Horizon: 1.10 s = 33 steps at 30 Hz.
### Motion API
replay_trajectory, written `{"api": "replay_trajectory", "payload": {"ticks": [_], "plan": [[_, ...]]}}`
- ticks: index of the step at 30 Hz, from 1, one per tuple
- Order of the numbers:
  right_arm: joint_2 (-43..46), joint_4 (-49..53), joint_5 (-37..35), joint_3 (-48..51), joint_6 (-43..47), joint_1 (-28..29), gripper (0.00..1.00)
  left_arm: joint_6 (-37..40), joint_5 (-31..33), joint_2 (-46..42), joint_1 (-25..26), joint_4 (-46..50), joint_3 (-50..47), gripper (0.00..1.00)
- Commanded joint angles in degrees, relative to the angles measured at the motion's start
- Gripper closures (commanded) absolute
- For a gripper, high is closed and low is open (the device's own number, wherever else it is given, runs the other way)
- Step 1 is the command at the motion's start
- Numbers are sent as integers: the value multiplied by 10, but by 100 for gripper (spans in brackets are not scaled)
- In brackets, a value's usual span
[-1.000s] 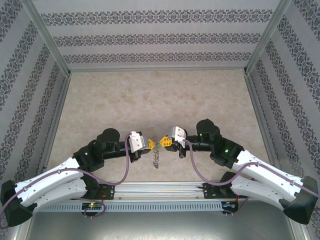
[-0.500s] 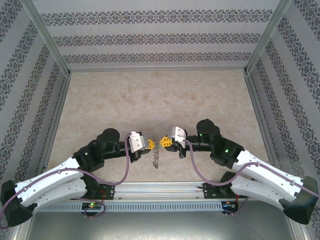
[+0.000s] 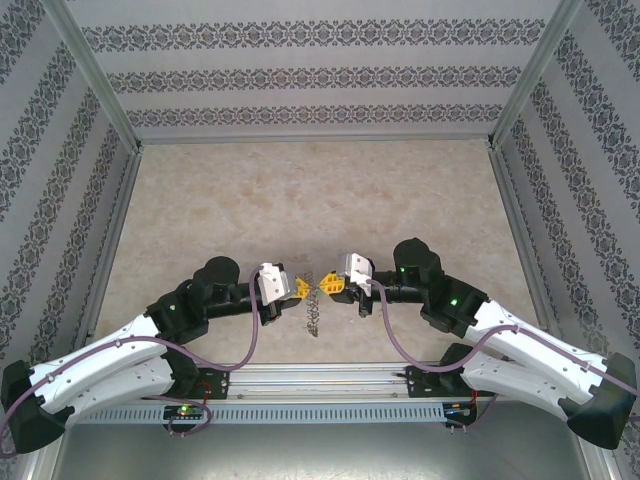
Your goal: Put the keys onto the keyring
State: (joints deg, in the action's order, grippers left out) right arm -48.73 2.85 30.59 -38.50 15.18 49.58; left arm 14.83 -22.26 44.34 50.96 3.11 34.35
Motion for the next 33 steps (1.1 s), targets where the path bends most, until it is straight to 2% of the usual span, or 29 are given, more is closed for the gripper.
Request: {"api": "replay_trajectory", "payload": {"ticks": [1,33], "plan": [[6,-15,11,9,-6,-7,100,1,-7,-10,8,-43,0,100],[-12,-12,25,5,1,-7,100,1,-11,-13,8,-45,-2,100]]}}
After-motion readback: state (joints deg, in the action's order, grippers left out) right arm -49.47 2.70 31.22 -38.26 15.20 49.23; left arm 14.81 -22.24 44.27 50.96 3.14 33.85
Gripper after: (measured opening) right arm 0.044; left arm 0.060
